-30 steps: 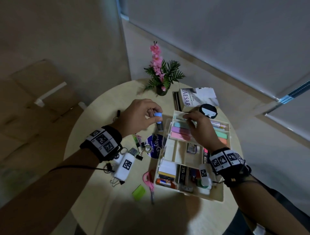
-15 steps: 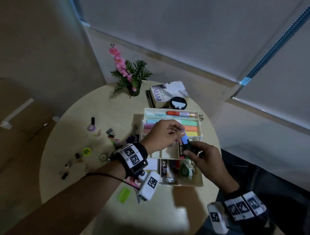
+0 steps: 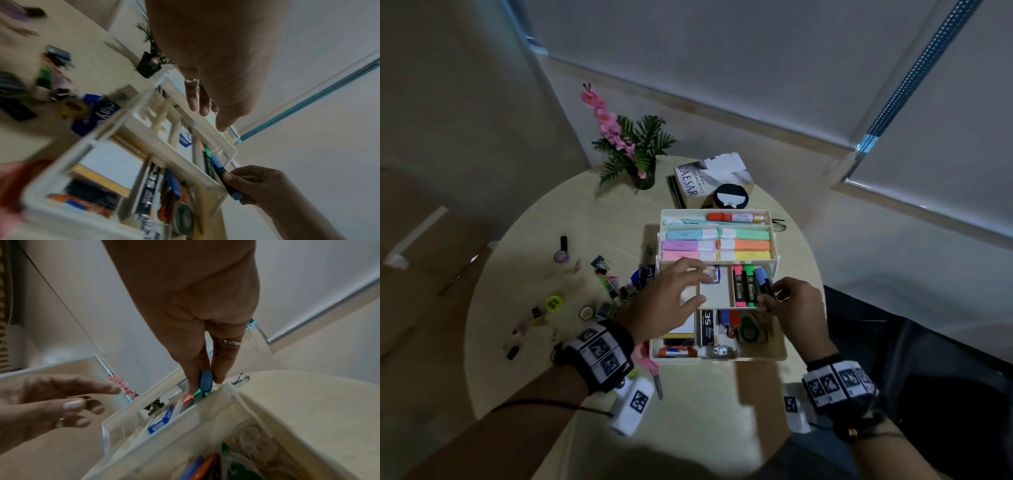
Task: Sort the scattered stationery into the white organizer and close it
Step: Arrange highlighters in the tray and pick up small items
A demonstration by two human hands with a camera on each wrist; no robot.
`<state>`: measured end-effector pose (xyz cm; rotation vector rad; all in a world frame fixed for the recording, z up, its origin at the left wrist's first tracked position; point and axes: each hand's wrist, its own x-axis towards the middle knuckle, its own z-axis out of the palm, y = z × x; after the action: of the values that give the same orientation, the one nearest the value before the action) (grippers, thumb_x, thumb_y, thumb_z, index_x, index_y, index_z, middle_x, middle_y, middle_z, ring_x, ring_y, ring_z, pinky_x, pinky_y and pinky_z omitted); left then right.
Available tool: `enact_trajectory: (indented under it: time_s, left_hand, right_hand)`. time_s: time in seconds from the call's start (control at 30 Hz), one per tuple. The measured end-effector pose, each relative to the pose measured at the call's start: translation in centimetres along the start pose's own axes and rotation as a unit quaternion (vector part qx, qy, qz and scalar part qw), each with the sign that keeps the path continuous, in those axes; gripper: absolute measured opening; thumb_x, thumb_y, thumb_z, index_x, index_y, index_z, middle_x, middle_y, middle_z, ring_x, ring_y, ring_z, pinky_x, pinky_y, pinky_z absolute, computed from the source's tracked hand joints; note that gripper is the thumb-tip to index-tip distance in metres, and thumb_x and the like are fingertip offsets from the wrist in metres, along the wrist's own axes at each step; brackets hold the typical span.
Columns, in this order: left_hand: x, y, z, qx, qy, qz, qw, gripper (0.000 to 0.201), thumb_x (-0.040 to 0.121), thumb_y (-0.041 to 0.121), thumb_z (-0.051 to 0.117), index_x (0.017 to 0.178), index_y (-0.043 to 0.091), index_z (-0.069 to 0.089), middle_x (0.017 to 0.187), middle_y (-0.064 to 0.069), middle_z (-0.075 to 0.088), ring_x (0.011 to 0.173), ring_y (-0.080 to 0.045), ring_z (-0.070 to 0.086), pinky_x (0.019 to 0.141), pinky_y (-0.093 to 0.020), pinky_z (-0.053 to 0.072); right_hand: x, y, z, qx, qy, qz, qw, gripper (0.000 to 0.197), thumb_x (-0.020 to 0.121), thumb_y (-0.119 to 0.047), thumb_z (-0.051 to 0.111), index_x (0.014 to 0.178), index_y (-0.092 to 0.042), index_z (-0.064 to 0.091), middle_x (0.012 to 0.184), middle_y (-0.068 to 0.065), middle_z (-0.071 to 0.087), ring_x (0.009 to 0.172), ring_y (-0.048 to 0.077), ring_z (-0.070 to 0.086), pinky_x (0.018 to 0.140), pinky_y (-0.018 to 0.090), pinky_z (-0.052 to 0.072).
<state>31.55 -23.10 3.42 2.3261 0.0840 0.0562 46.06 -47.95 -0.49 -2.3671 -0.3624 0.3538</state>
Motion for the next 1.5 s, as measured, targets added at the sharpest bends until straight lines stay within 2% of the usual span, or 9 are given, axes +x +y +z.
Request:
enact_trajectory:
  time_s: [0.17, 0.37, 0.5, 0.67, 0.83, 0.97, 1.07, 1.37, 1.5]
  left_hand:
    - [-4.3, -3.8, -1.2, 0.004, 0.057, -0.029, 0.998, 0.029, 0.093, 0.017, 0.074, 0.122, 0.023, 0.072, 0.142, 0.013, 0.052, 0.126, -0.008, 0.058, 0.103, -0.039, 0.054]
    - [-8.3, -6.6, -3.3, -0.023, 0.097, -0.060, 0.993, 0.024, 0.093, 0.013, 0.074, 0.115, 0.023, 0.074, 0.134, 0.010, 0.055, 0.117, -0.008, 0.062, 0.094, -0.036, 0.057]
    - [-11.1, -9.0, -5.2, -0.014, 0.111, -0.080, 0.991, 0.019, 0.095, 0.014, 0.071, 0.113, 0.021, 0.073, 0.128, 0.008, 0.057, 0.118, -0.010, 0.061, 0.096, -0.034, 0.055]
    - [-15.1, -13.5, -7.2, -0.013, 0.104, -0.140, 0.985, 0.014, 0.097, 0.018, 0.070, 0.108, 0.026, 0.071, 0.110, 0.011, 0.062, 0.097, -0.010, 0.065, 0.084, -0.043, 0.057]
    - [-19.1, -17.0, -8.8, -0.038, 0.101, -0.209, 0.972, 0.013, 0.097, 0.022, 0.071, 0.109, 0.028, 0.072, 0.107, 0.012, 0.065, 0.095, -0.009, 0.064, 0.084, -0.044, 0.058]
    - [-21.9, -19.7, -9.9, -0.060, 0.103, -0.234, 0.965, 0.013, 0.097, 0.023, 0.072, 0.108, 0.028, 0.074, 0.106, 0.015, 0.069, 0.093, -0.005, 0.065, 0.083, -0.040, 0.059]
    - [-23.8, -21.4, -10.8, -0.070, 0.103, -0.249, 0.960, 0.012, 0.096, 0.019, 0.073, 0.106, 0.026, 0.075, 0.105, 0.014, 0.070, 0.090, -0.005, 0.067, 0.082, -0.037, 0.059]
    - [-26.6, -25.5, -12.9, -0.094, 0.098, -0.260, 0.956, 0.014, 0.097, 0.018, 0.071, 0.107, 0.027, 0.075, 0.105, 0.012, 0.071, 0.087, -0.008, 0.068, 0.079, -0.035, 0.059]
    - [-26.5, -26.3, -13.1, -0.103, 0.084, -0.258, 0.957, 0.014, 0.098, 0.019, 0.070, 0.108, 0.027, 0.075, 0.106, 0.013, 0.070, 0.087, -0.009, 0.068, 0.080, -0.036, 0.059]
  right_hand:
    - [0.3, -0.3, 1.5, -0.127, 0.049, 0.003, 0.991, 0.018, 0.091, -0.043, 0.077, 0.096, -0.027, 0.082, 0.083, -0.003, 0.076, 0.071, 0.022, 0.068, 0.057, 0.029, 0.046]
    - [0.4, -1.4, 3.1, -0.164, 0.056, 0.009, 0.985, 0.026, 0.095, -0.041, 0.069, 0.097, -0.018, 0.080, 0.090, 0.011, 0.072, 0.080, 0.037, 0.069, 0.065, 0.037, 0.054]
    - [-2.2, -5.0, 4.6, -0.137, 0.085, -0.098, 0.982, 0.014, 0.095, -0.031, 0.071, 0.091, -0.019, 0.077, 0.085, 0.006, 0.073, 0.070, 0.031, 0.068, 0.058, 0.032, 0.050]
    - [-5.2, -10.8, 9.5, -0.099, -0.021, -0.229, 0.968, 0.011, 0.098, -0.030, 0.068, 0.090, -0.025, 0.074, 0.077, -0.010, 0.061, 0.063, 0.011, 0.056, 0.054, 0.030, 0.046]
    - [-5.3, -15.9, 16.4, -0.102, -0.123, -0.261, 0.952, 0.007, 0.091, -0.020, 0.070, 0.086, -0.024, 0.070, 0.081, -0.006, 0.064, 0.067, 0.013, 0.058, 0.056, 0.029, 0.042]
    - [-3.7, -17.8, 22.1, -0.146, -0.216, -0.247, 0.933, 0.017, 0.089, -0.004, 0.065, 0.092, -0.017, 0.076, 0.085, 0.001, 0.074, 0.074, 0.019, 0.069, 0.061, 0.025, 0.045]
    - [-3.1, -19.0, 25.3, -0.176, -0.241, -0.207, 0.932, 0.018, 0.095, -0.003, 0.060, 0.094, -0.010, 0.077, 0.086, 0.009, 0.074, 0.075, 0.027, 0.070, 0.064, 0.034, 0.055]
    - [-1.7, -19.9, 30.4, -0.216, -0.165, -0.086, 0.958, 0.025, 0.094, -0.038, 0.055, 0.104, -0.023, 0.072, 0.086, 0.004, 0.073, 0.077, 0.027, 0.070, 0.062, 0.036, 0.058]
    - [-1.8, -20.8, 30.9, -0.234, -0.141, -0.077, 0.959, 0.038, 0.097, -0.053, 0.053, 0.093, -0.021, 0.073, 0.077, 0.003, 0.068, 0.069, 0.026, 0.068, 0.060, 0.034, 0.057]
